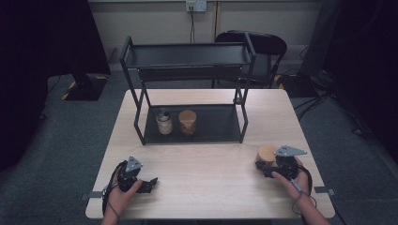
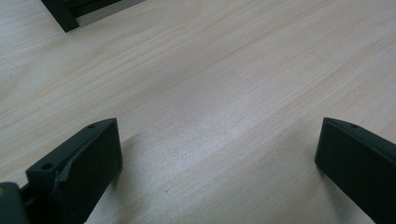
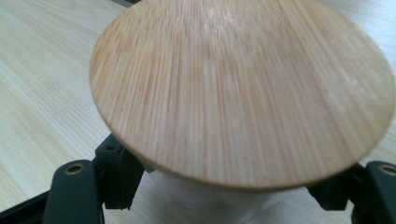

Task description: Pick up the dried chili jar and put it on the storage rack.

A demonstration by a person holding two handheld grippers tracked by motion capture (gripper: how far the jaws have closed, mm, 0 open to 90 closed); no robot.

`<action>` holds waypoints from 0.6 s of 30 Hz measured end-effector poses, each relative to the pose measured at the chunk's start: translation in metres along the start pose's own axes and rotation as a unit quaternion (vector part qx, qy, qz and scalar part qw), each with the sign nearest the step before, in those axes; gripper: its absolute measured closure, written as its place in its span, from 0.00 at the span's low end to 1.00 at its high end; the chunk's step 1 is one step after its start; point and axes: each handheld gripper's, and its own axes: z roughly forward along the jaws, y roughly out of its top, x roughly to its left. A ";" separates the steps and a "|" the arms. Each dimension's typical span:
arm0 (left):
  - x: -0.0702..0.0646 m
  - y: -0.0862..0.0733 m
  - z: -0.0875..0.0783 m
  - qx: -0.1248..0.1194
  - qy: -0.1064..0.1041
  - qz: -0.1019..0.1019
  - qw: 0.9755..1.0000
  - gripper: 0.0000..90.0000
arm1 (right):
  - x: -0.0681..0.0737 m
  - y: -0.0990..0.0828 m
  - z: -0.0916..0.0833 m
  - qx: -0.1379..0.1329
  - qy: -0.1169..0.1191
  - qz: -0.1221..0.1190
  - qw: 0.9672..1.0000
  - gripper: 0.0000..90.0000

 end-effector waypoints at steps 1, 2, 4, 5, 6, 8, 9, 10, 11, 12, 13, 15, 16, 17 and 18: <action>0.000 0.000 0.000 0.000 0.000 0.000 1.000 0.00 | 0.000 0.000 0.000 0.000 0.000 0.001 1.000 0.28; 0.000 0.000 0.000 0.000 0.000 0.000 1.000 0.00 | 0.000 0.000 0.000 0.000 0.002 0.002 1.000 0.28; 0.000 0.000 0.000 0.000 0.000 0.000 1.000 0.00 | 0.000 0.001 0.000 0.001 0.005 0.001 1.000 0.28; 0.000 0.000 0.000 0.000 0.000 0.000 1.000 0.00 | 0.000 0.001 0.000 0.001 0.006 0.001 1.000 0.28; 0.000 0.000 0.000 0.000 0.000 0.000 1.000 0.00 | 0.000 0.001 0.000 0.001 0.008 -0.001 1.000 0.28; 0.000 0.000 0.000 0.000 0.000 0.000 1.000 0.00 | 0.001 0.002 0.000 0.002 0.010 -0.004 1.000 0.28; 0.000 0.000 0.000 0.000 0.000 0.000 1.000 0.00 | 0.002 0.003 0.000 0.003 0.011 -0.004 1.000 0.28; 0.000 0.000 0.000 0.000 0.000 0.000 1.000 0.00 | 0.002 0.003 0.001 0.004 0.013 -0.005 1.000 0.28; 0.000 0.000 0.000 0.000 0.000 0.000 1.000 0.00 | 0.003 0.004 0.001 0.004 0.014 -0.005 1.000 0.28; 0.000 0.000 0.000 0.000 0.000 0.000 1.000 0.00 | 0.004 0.005 0.001 0.004 0.013 -0.006 1.000 0.28; 0.000 0.000 0.000 0.000 0.000 0.000 1.000 0.00 | 0.004 0.006 0.001 0.002 0.013 -0.006 1.000 0.28; 0.000 0.000 0.000 0.000 0.000 0.000 1.000 0.00 | 0.005 0.009 0.002 0.000 0.014 -0.006 1.000 0.28; 0.000 0.000 0.000 0.000 0.000 0.000 1.000 0.00 | 0.005 0.010 0.002 0.000 0.014 -0.005 1.000 0.28; 0.000 0.000 0.000 0.000 0.000 0.000 1.000 0.00 | 0.005 0.011 0.002 0.000 0.015 -0.006 1.000 0.28; 0.000 0.000 0.000 0.000 0.000 0.000 1.000 0.00 | 0.006 0.013 0.003 0.000 0.013 -0.009 1.000 0.28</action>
